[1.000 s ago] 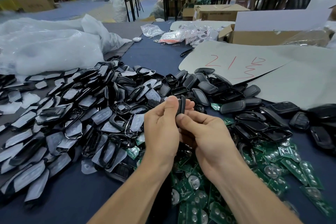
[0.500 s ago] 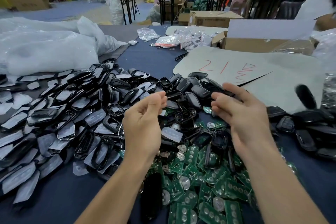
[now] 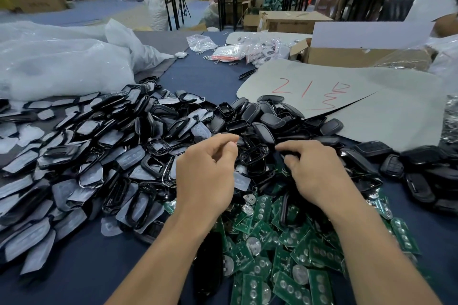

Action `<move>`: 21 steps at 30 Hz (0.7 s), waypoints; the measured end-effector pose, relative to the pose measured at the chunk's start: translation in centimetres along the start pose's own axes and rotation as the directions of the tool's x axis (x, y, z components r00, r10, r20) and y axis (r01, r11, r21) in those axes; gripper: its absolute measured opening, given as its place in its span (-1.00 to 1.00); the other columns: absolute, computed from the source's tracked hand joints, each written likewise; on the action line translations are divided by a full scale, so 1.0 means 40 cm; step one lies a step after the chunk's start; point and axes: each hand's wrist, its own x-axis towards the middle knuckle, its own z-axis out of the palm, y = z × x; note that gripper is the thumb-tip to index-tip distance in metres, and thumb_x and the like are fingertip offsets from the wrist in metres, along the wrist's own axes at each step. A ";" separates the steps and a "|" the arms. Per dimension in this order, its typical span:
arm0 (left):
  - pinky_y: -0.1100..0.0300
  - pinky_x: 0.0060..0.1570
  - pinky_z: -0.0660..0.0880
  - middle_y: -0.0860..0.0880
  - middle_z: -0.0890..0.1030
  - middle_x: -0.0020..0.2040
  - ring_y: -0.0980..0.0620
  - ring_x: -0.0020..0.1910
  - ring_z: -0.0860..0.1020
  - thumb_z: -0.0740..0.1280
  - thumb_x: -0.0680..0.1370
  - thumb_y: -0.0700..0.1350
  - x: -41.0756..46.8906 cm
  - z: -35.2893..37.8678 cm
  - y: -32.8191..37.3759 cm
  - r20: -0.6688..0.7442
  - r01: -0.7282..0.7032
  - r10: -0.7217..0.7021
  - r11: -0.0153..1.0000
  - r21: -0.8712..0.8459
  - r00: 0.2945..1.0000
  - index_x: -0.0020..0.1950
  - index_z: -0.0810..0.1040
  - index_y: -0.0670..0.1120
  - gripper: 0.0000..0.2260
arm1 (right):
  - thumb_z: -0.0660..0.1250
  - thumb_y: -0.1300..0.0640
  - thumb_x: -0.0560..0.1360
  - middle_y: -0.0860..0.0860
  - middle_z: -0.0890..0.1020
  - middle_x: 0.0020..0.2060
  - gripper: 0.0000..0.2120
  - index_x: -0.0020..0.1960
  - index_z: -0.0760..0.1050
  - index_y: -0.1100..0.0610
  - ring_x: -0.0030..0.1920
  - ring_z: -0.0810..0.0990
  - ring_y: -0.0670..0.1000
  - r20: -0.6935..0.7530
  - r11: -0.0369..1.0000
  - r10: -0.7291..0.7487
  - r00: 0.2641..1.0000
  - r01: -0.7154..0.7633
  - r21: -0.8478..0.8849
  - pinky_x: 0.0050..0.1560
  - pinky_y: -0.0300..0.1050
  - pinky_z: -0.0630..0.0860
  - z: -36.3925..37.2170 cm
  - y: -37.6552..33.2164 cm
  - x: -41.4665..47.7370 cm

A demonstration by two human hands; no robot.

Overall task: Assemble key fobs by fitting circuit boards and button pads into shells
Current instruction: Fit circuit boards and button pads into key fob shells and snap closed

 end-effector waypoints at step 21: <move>0.38 0.03 0.60 0.22 0.74 0.03 0.24 -0.04 0.72 0.58 0.39 -0.30 -0.014 0.007 0.012 0.264 -0.141 0.182 0.976 -0.166 0.947 0.30 0.66 0.21 -0.41 | 0.38 0.21 0.36 -0.14 0.72 -0.37 -0.79 -0.20 0.72 -0.05 -0.34 0.71 -0.08 -0.219 0.811 0.173 0.960 -0.013 0.584 -0.14 0.05 0.71 0.015 -0.111 -0.074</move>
